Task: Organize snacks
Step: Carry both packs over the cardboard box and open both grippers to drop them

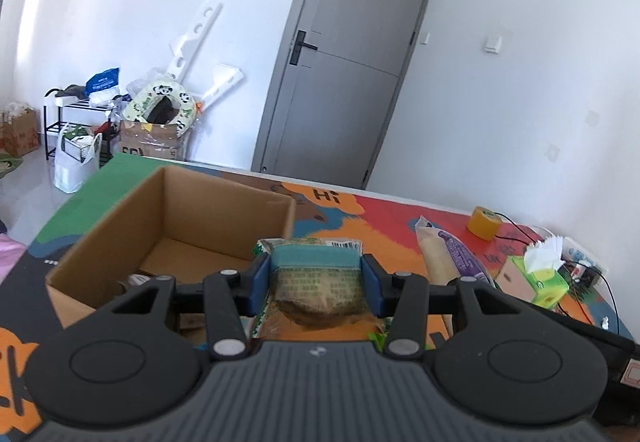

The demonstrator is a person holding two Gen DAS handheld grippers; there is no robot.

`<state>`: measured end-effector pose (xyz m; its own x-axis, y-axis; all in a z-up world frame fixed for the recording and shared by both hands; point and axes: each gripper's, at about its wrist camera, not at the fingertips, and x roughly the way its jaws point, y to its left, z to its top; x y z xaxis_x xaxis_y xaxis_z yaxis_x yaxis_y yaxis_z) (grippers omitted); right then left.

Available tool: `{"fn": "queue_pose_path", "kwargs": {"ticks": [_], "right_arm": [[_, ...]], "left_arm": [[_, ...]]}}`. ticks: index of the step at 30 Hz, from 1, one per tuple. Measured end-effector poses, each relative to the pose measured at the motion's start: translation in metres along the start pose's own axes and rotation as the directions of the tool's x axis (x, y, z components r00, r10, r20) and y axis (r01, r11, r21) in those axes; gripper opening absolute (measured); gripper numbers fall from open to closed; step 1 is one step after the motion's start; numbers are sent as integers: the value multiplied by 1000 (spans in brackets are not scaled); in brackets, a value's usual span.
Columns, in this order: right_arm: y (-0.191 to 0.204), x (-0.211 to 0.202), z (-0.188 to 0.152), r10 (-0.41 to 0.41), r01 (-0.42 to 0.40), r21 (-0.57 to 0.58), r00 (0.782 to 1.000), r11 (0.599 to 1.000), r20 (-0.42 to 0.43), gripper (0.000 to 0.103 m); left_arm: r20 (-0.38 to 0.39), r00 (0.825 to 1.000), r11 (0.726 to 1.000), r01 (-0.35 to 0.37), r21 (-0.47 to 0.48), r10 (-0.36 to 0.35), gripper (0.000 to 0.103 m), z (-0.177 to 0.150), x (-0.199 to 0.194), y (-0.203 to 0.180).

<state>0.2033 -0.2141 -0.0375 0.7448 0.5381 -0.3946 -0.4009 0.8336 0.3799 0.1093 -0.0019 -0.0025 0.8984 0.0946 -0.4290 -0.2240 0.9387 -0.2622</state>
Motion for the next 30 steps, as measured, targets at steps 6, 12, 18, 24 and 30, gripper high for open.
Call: {"fn": "queue_pose_path", "kwargs": {"ticks": [6, 12, 18, 24, 30], "right_arm": [[20, 8, 4, 47, -47, -9, 999, 999, 2, 29], [44, 26, 4, 73, -74, -34, 997, 997, -21, 29], [71, 43, 5, 101, -103, -52, 994, 993, -43, 29], [89, 58, 5, 98, -102, -67, 993, 993, -59, 29], [96, 68, 2, 93, -97, -57, 993, 994, -70, 29]], "left_arm": [[29, 999, 999, -40, -27, 41, 47, 12, -3, 24], [28, 996, 994, -85, -63, 86, 47, 21, 4, 55], [12, 994, 990, -111, -83, 113, 47, 31, 15, 79], [-2, 995, 989, -100, -106, 100, 47, 37, 24, 99], [-41, 992, 984, -123, -131, 119, 50, 36, 34, 104]]}}
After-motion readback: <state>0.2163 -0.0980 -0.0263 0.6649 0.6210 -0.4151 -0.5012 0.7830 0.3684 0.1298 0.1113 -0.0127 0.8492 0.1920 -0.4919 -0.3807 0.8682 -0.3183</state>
